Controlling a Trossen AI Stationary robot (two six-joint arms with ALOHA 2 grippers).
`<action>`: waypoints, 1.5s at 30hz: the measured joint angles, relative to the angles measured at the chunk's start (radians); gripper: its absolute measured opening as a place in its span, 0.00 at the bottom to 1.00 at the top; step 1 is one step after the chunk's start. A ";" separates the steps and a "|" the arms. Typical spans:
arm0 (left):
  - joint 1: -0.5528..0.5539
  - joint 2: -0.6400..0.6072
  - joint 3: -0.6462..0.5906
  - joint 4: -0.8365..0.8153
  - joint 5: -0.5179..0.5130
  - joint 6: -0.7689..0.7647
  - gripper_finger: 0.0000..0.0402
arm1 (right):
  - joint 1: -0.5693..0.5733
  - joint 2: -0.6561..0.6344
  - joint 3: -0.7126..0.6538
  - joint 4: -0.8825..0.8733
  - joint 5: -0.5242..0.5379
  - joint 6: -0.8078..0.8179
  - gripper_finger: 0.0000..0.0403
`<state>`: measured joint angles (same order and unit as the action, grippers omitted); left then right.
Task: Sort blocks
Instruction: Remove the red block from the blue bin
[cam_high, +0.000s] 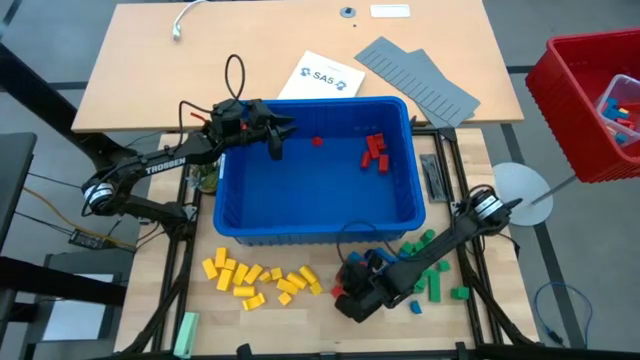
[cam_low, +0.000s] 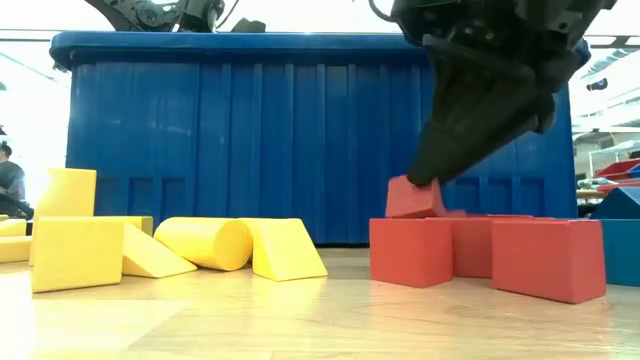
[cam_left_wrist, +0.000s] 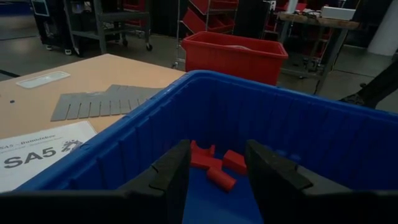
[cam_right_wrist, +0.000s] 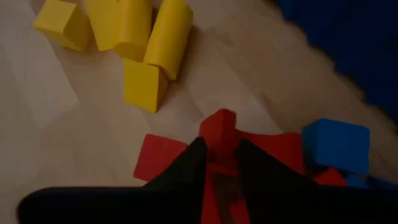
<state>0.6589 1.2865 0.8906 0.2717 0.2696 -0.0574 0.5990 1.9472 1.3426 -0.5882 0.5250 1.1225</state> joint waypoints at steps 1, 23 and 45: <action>0.000 0.000 0.000 0.000 0.000 0.000 0.41 | -0.002 -0.004 0.000 0.001 -0.004 0.000 0.20; 0.000 0.000 0.000 0.000 0.000 0.000 0.41 | -0.105 -0.597 0.000 0.048 0.391 -0.879 0.35; 0.000 0.000 0.000 0.055 0.002 -0.098 0.41 | -0.859 -0.641 0.001 0.085 -0.132 -0.798 0.57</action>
<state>0.6586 1.2865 0.8909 0.3269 0.2718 -0.1557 -0.2596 1.3061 1.3434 -0.5034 0.3933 0.3243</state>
